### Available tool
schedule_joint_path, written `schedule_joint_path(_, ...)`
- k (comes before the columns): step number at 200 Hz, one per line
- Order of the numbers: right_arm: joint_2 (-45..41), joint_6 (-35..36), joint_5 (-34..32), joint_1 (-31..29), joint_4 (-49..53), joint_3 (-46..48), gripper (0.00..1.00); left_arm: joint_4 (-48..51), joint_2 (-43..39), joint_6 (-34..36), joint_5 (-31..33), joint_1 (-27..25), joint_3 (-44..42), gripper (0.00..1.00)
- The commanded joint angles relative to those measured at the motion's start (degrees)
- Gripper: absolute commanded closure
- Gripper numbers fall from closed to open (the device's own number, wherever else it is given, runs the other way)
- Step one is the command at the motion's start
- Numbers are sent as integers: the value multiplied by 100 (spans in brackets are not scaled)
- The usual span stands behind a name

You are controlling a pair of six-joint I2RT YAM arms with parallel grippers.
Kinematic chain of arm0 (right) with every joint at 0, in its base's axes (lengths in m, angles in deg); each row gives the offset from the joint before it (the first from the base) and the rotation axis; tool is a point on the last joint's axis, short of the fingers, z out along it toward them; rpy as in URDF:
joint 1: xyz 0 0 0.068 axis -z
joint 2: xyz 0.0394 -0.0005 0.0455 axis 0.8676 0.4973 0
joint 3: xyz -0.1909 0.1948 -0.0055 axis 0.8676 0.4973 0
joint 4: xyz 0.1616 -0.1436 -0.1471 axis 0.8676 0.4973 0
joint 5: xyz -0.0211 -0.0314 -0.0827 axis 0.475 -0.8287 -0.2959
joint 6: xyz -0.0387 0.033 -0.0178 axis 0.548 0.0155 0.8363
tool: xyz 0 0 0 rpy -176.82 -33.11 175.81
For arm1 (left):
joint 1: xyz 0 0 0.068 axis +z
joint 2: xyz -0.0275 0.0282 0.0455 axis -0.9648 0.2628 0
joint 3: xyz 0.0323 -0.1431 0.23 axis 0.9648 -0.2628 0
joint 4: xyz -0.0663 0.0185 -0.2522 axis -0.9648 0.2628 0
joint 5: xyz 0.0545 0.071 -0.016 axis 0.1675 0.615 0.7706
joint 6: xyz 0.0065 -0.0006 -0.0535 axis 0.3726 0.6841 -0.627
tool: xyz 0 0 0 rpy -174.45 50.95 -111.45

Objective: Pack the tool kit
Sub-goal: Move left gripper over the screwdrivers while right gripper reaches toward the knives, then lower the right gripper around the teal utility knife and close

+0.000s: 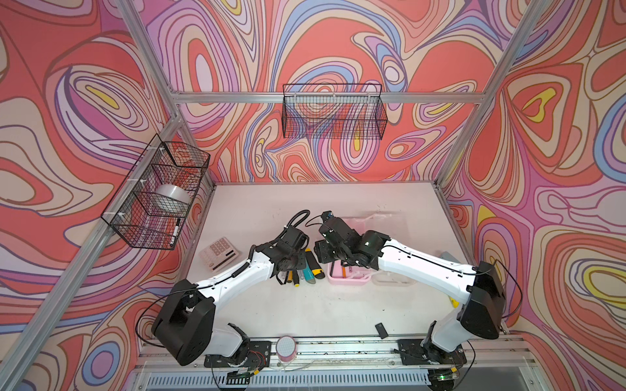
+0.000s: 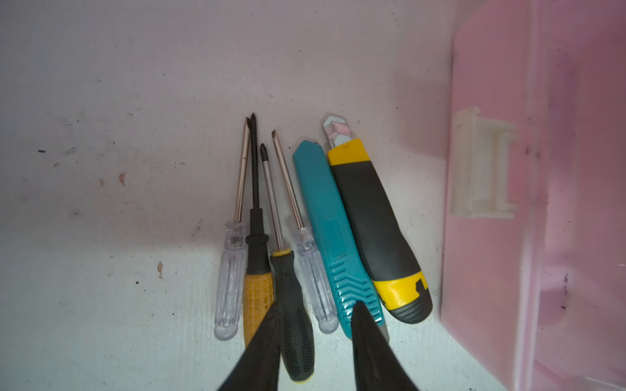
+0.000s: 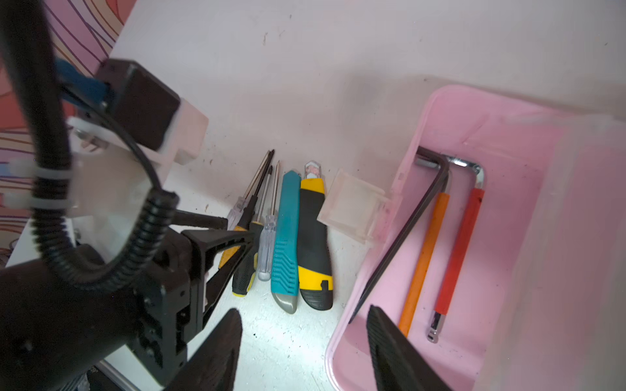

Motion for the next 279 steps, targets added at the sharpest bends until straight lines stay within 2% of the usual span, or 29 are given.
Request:
schedule_joint_path(1, 284, -225, 175, -82, -99, -57, 38, 27, -111, -87, -99, 430, -169, 67)
schedule_joint_path(32, 691, -296, 325, -135, -254, -91, 38, -452, -721, -110, -825, 1228, -693, 64)
schedule_joint_path(71, 1274, -251, 392, -196, -189, -416, 39, -993, -1148, -167, -1238, 1382, -953, 63)
schedule_joint_path(154, 2185, -149, -51, -196, 213, -914, 39, -919, -1282, -118, -1089, 1509, -1071, 64)
schedule_joint_path(207, 2623, -122, -348, -187, 501, -1219, 43, -936, -1312, -105, -1050, 1579, -1167, 64)
schedule_joint_path(221, 2717, -150, -474, -181, 596, -1322, 47, -970, -1301, -124, -1069, 1579, -1213, 64)
schedule_joint_path(279, 3023, -177, -611, -170, 807, -1712, 49, -1094, -1245, -151, -1101, 1593, -1292, 64)
